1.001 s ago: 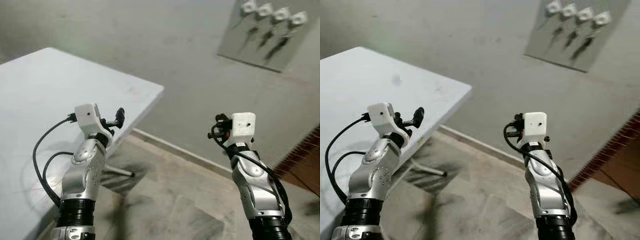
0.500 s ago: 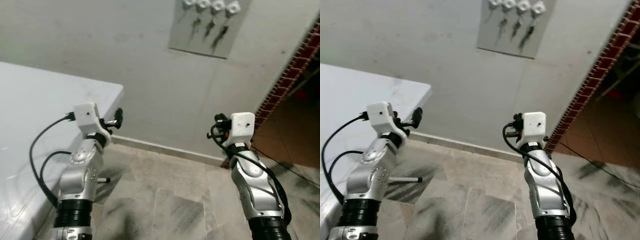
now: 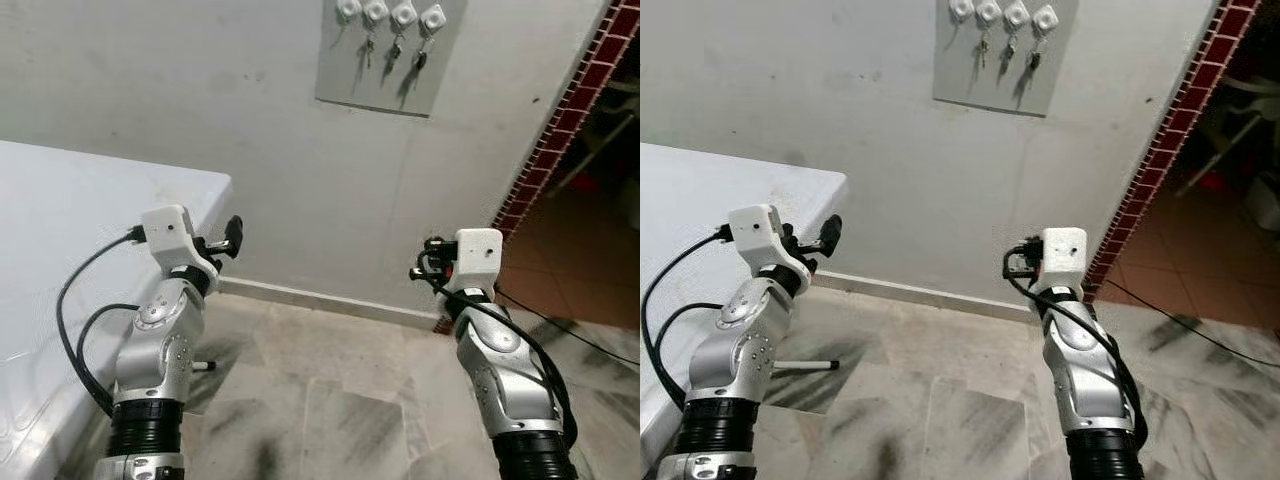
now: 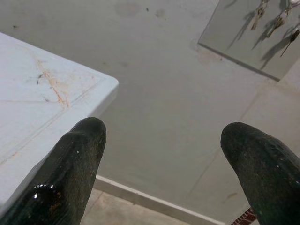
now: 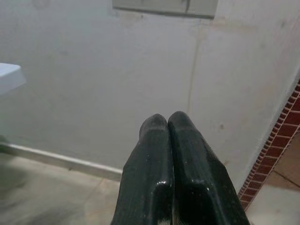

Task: Hang keys on a hook

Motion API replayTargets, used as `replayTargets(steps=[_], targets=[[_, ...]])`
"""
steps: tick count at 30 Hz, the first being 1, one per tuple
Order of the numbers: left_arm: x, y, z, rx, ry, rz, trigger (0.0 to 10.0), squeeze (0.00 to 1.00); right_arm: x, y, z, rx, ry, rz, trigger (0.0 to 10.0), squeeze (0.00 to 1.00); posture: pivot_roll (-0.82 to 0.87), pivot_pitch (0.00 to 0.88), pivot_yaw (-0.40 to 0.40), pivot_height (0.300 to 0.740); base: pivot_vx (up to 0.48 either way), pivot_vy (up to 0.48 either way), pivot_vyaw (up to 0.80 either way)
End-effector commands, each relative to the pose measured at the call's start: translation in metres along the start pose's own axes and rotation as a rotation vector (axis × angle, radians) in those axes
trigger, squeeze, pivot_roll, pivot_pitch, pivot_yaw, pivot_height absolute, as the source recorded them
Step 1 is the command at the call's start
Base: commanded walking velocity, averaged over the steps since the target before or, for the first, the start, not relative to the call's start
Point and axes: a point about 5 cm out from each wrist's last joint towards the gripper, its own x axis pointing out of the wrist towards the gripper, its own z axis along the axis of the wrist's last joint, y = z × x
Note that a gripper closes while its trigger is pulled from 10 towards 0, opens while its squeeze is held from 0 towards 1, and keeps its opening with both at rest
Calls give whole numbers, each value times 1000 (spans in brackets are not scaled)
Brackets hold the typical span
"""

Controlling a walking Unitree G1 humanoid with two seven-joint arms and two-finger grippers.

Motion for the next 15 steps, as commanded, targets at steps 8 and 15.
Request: replayTargets(steps=[8,15], targets=[[1,0,6,-9,-10,1,10000,0,-3,-3,12,7,-49,28,10000,0,-39,0,-46,740,264,0,0],[2,0,5,-20,-6,4,10000,0,-4,-3,13,16,-51,39,10000,0,-45,0,-44,740,265,0,0]])
